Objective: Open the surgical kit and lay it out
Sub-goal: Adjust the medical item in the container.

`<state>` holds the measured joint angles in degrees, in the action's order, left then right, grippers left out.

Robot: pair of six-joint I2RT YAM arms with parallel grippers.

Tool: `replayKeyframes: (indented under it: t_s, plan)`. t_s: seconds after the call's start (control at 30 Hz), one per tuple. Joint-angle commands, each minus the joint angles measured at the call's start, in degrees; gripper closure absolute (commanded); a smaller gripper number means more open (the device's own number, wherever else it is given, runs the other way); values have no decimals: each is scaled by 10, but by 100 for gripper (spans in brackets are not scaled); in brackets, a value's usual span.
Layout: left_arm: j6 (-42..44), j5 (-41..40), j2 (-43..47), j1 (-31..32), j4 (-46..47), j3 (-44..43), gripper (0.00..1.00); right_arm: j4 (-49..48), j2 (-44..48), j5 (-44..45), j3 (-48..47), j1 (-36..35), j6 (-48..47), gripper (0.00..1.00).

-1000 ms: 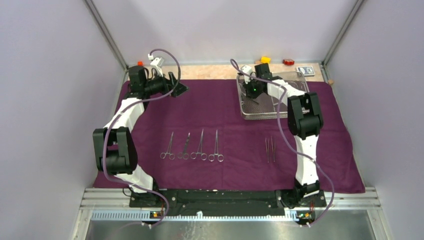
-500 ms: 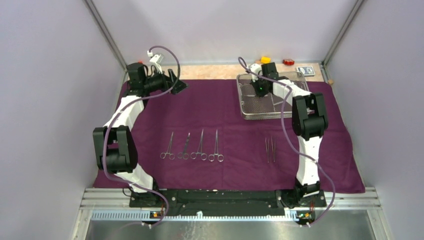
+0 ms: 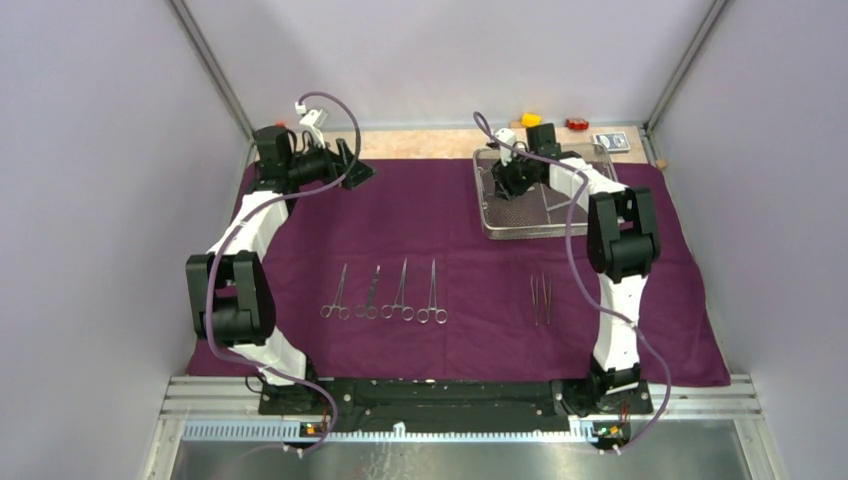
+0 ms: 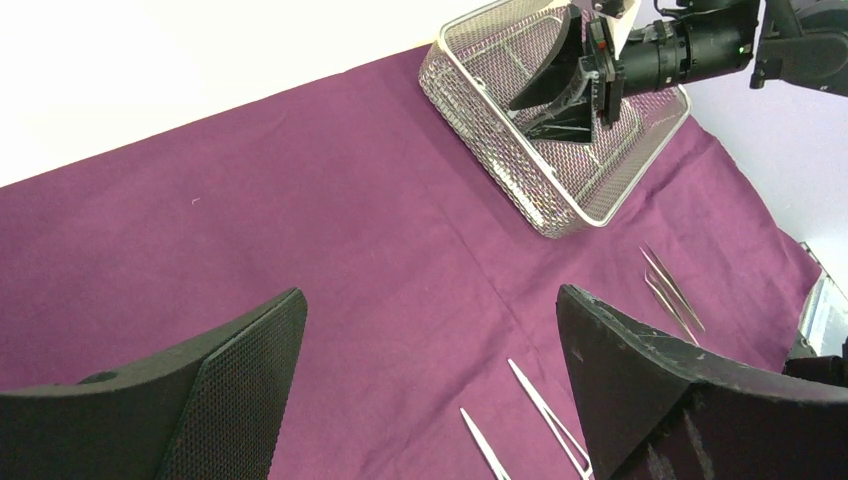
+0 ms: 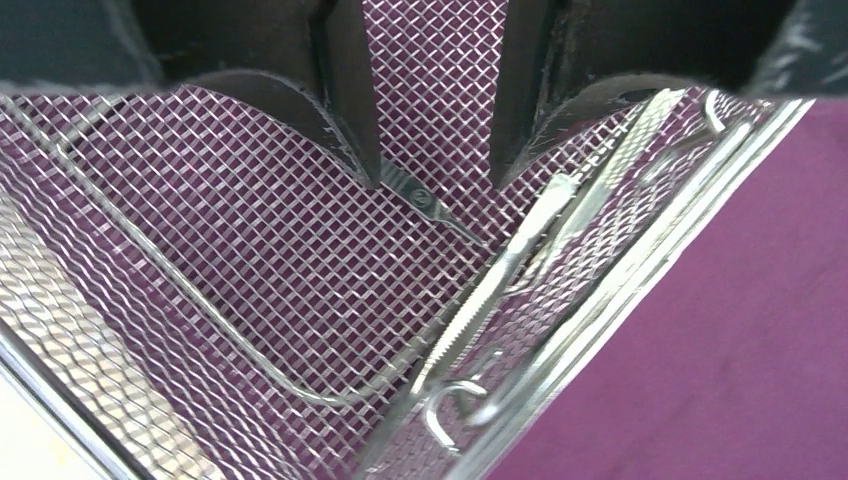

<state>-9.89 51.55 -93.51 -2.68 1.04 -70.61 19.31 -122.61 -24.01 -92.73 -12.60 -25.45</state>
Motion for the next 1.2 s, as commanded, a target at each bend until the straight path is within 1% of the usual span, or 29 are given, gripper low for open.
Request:
replayKeyframes:
  t_s: [0.0, 0.13, 0.23, 0.4, 0.47, 0.6, 0.77, 1.17]
  plan:
    - [12, 4, 6, 0, 2, -18, 1, 39, 12, -78, -48, 1, -71, 55]
    - [14, 3, 6, 0, 0, -17, 1, 57, 11, -84, -51, 3, -120, 53]
    - [14, 4, 9, 0, 0, -16, 1, 65, 23, -85, -35, 3, -162, 53]
    - [20, 3, 13, 0, 1, -13, 1, 123, 25, -84, -39, 2, -250, 53]
    - [22, 2, 12, 0, 1, -14, 1, 126, 25, -81, -36, 2, -268, 53]
    - [27, -2, 4, 0, -2, -18, 1, 116, 17, -81, -36, 2, -275, 52]
    - [28, -4, -6, 0, -8, -29, 1, 139, -8, -95, -66, 2, -285, 51]
    - [27, 0, -21, 0, -8, -39, 1, 174, -55, -97, -122, -11, -309, 51]
